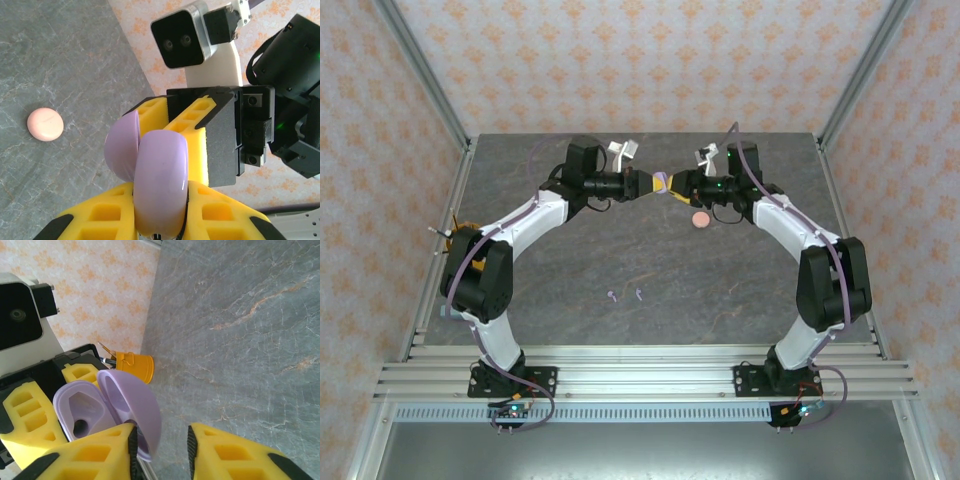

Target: Insert the wireless bluetooth earbuds into the charging case

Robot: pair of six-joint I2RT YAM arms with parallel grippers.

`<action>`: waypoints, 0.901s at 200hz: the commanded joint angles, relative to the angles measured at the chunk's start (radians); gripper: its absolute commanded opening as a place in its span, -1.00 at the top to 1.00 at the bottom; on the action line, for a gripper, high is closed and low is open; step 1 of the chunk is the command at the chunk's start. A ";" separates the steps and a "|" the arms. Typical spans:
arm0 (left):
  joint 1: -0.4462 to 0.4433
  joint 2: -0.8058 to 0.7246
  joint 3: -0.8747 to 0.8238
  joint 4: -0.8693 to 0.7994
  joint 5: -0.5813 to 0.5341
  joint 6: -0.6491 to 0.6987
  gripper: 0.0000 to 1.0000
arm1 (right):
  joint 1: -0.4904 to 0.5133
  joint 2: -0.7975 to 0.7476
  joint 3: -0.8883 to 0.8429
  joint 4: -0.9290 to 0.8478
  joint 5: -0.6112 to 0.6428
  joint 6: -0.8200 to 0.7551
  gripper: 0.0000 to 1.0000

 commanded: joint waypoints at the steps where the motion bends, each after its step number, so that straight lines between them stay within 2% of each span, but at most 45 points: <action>1: -0.007 0.017 0.054 0.018 0.064 0.008 0.97 | 0.004 0.012 0.056 -0.101 -0.027 -0.118 0.39; 123: -0.008 0.022 0.076 -0.046 0.078 0.041 0.93 | -0.009 0.040 0.109 -0.160 -0.007 -0.157 0.89; 147: -0.008 0.027 0.084 -0.081 0.066 0.056 0.69 | -0.010 0.040 0.123 -0.176 0.004 -0.161 0.97; 180: -0.008 0.022 0.088 -0.119 0.025 0.075 -0.08 | -0.010 0.040 0.154 -0.236 0.038 -0.197 1.00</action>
